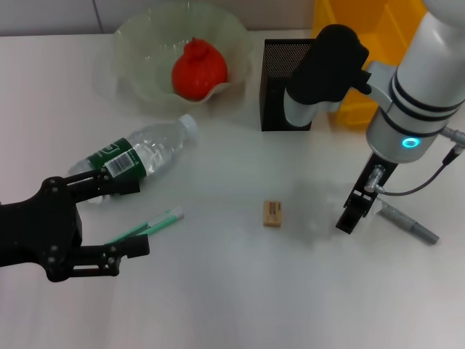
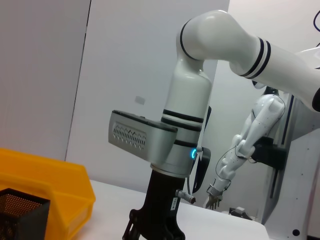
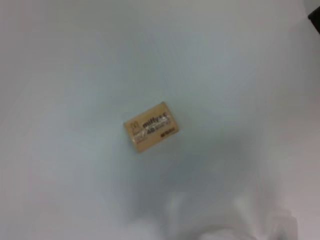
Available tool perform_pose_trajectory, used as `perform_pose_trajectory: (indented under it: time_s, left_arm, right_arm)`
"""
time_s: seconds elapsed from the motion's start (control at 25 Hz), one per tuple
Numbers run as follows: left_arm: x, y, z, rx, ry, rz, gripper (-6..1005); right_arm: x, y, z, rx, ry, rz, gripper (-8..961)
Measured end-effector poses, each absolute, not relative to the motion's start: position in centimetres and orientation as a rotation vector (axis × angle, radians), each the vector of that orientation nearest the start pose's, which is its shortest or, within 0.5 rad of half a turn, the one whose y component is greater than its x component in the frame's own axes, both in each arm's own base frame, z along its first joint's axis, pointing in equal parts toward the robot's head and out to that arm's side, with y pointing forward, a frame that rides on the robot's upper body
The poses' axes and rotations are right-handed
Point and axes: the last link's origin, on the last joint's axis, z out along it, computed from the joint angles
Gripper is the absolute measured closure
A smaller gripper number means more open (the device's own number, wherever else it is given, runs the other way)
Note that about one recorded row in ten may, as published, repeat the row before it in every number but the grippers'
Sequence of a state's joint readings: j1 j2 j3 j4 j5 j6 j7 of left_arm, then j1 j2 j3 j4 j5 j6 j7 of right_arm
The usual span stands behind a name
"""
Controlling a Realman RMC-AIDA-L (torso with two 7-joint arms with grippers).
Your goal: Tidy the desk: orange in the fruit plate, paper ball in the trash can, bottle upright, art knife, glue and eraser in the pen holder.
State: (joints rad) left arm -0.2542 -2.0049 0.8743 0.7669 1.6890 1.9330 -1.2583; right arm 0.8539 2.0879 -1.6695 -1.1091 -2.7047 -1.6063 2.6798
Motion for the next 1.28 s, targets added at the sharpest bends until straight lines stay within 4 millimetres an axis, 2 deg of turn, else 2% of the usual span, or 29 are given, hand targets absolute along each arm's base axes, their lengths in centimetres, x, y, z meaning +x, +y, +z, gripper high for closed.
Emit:
perform_pose_trajectory:
  time_s: [0.52,0.8,0.84,0.88,0.96,1.0,1.04,1.08,1.2,1.24,1.28]
  left_arm:
    - [-27.9,24.4,4.5,-2.789,-0.4,-1.022,140]
    - [-28.1,24.4,4.6,-2.778,-0.406,-1.014,139]
    - [-28.1,24.5,4.6,-2.776,-0.406,-1.011,139]
    - [-28.1,24.5,4.6,-2.776,-0.406,-1.011,139]
    - [-28.2,24.5,4.7,-2.775,-0.406,-1.009,140]
    - [-28.2,24.5,4.7,-2.774,-0.406,-1.008,140]
    - [-28.3,24.5,4.8,-2.769,-0.408,-1.006,140]
    - [-28.3,24.5,4.8,-2.769,-0.408,-1.006,141]
    - [-28.5,24.3,4.9,-2.762,-0.411,-1.005,143]
    - [-28.6,24.2,4.9,-2.761,-0.411,-1.004,144]
    - [-28.6,24.2,4.9,-2.761,-0.411,-1.004,145]
  right_arm:
    - [15.3,35.0,-6.2,-2.616,0.697,-1.057,140]
    - [14.7,34.9,-5.4,-2.619,0.7,-1.038,375]
    - [14.2,35.0,-4.7,-2.623,0.71,-1.011,412]
    - [14.2,35.0,-4.7,-2.623,0.71,-1.011,412]
    - [13.4,35.3,-3.4,-2.629,0.72,-0.961,412]
    - [13.0,35.7,-2.5,-2.622,0.726,-0.927,412]
    - [12.5,36.5,-0.6,-2.588,0.732,-0.868,412]
    - [12.5,36.5,-0.6,-2.588,0.732,-0.868,412]
    - [12.3,38.0,2.6,-2.505,0.747,-0.769,412]
    - [12.4,39.0,4.6,-2.452,0.758,-0.692,412]
    - [12.4,39.0,4.6,-2.452,0.758,-0.692,412]
